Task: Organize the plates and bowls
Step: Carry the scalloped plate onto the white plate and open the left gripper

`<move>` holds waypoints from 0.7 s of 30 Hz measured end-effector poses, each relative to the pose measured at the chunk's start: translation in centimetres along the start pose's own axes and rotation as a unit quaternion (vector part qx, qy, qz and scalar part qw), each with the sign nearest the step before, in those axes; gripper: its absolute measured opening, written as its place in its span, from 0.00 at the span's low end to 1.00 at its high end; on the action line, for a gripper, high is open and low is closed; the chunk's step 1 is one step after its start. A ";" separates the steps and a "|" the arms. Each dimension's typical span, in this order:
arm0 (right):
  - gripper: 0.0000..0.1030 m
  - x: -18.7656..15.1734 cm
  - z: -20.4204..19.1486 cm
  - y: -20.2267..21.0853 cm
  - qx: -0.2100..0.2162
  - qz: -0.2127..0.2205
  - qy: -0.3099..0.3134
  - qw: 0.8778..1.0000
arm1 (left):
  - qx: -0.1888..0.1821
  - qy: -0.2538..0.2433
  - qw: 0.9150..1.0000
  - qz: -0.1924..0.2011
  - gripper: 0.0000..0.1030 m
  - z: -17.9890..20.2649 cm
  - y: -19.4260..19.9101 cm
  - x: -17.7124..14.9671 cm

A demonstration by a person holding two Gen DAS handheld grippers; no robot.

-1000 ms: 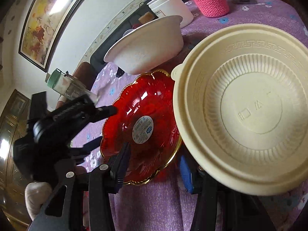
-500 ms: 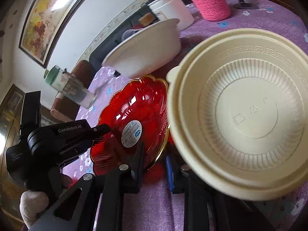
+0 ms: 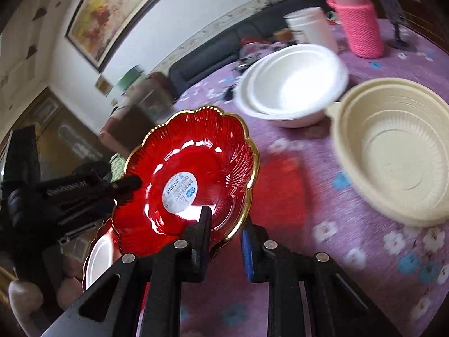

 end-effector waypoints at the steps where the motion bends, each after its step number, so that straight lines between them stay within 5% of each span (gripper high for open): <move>1: 0.22 0.0 -0.9 0.1 0.006 0.000 0.004 1.000 | -0.002 0.005 1.000 0.004 0.22 -0.7 0.8 0.1; 21: 0.21 -3.3 -16.3 -3.4 0.080 -0.058 0.127 0.987 | 0.010 0.137 0.989 0.059 0.22 -18.1 9.1 1.4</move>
Point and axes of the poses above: each gripper's, at about its wrist camera, not at the fingertips, and y roughly against the way its jaws point, z to its right, x to its top, the point moved 9 cm from there along -y, roughly the way its jaws point, and after that the axes turned 15 degrees about y, right-handed, at the moved point
